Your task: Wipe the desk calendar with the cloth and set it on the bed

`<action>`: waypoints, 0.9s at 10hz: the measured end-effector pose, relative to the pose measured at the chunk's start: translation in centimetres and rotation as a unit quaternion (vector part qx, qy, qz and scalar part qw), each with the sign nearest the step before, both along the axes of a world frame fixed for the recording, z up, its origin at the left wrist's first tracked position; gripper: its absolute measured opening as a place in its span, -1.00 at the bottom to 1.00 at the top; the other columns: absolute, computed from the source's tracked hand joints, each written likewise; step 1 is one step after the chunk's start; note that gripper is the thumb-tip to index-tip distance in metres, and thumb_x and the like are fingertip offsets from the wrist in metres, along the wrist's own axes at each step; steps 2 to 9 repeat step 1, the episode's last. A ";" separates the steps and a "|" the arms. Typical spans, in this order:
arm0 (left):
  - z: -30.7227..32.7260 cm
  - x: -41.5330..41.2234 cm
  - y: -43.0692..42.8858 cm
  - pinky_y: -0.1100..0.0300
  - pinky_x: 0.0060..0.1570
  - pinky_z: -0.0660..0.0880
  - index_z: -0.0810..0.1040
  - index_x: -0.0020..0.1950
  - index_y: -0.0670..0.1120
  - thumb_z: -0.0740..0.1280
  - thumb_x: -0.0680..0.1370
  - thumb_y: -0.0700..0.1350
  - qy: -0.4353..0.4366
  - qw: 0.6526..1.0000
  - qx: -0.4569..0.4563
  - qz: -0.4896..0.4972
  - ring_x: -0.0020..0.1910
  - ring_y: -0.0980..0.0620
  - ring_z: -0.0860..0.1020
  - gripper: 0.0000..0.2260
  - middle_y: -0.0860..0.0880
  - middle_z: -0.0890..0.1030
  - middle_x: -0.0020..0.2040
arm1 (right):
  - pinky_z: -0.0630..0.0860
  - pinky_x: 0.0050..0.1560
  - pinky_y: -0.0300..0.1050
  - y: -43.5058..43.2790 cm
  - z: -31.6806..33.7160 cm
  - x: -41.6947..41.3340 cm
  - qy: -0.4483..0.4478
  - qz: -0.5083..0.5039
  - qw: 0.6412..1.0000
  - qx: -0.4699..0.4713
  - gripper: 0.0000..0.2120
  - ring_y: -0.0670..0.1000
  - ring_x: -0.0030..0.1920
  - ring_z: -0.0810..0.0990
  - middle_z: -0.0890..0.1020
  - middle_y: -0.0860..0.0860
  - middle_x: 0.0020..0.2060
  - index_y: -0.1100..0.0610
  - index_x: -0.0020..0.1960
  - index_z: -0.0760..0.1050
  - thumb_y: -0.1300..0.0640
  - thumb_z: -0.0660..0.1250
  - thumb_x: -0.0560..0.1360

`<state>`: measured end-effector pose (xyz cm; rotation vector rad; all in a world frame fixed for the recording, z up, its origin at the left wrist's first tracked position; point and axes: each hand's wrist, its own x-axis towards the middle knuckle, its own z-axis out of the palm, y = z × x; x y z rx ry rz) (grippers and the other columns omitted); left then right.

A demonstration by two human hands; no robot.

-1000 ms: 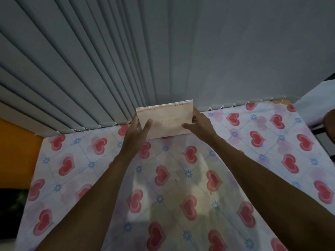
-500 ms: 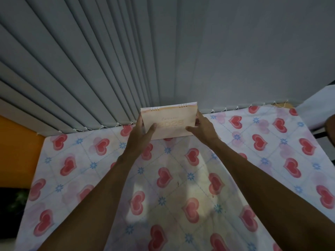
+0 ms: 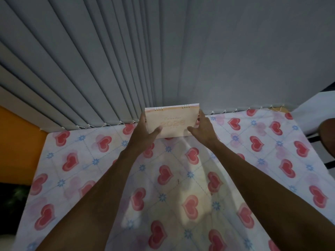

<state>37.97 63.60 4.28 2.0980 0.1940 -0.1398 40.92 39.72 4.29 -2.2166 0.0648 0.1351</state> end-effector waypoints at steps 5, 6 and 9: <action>0.2 -0.8 0.1 -0.13 0.31 0.44 0.11 0.57 -0.11 0.40 0.49 0.22 -0.027 0.989 0.137 0.045 0.45 -0.18 0.36 -0.18 -0.15 0.34 0.51 | 0.52 0.25 0.25 0.3 0.8 -0.6 -0.013 -0.009 0.995 -0.101 -0.37 0.22 0.26 0.50 0.49 0.16 0.32 0.10 0.48 0.18 0.09 0.40 0.53; 0.2 -0.8 0.1 -0.13 0.31 0.44 0.11 0.57 -0.11 0.40 0.49 0.22 -0.027 0.989 0.137 0.045 0.45 -0.18 0.36 -0.18 -0.15 0.34 0.51 | 0.52 0.25 0.25 0.3 0.8 -0.6 -0.013 -0.009 0.995 -0.101 -0.37 0.22 0.26 0.50 0.49 0.16 0.32 0.10 0.48 0.18 0.09 0.40 0.53; 0.2 -0.8 0.1 -0.13 0.31 0.44 0.11 0.57 -0.11 0.40 0.49 0.22 -0.027 0.989 0.137 0.045 0.45 -0.18 0.36 -0.18 -0.15 0.34 0.51 | 0.52 0.25 0.25 0.3 0.8 -0.6 -0.013 -0.009 0.995 -0.101 -0.37 0.22 0.26 0.50 0.49 0.16 0.32 0.10 0.48 0.18 0.09 0.40 0.53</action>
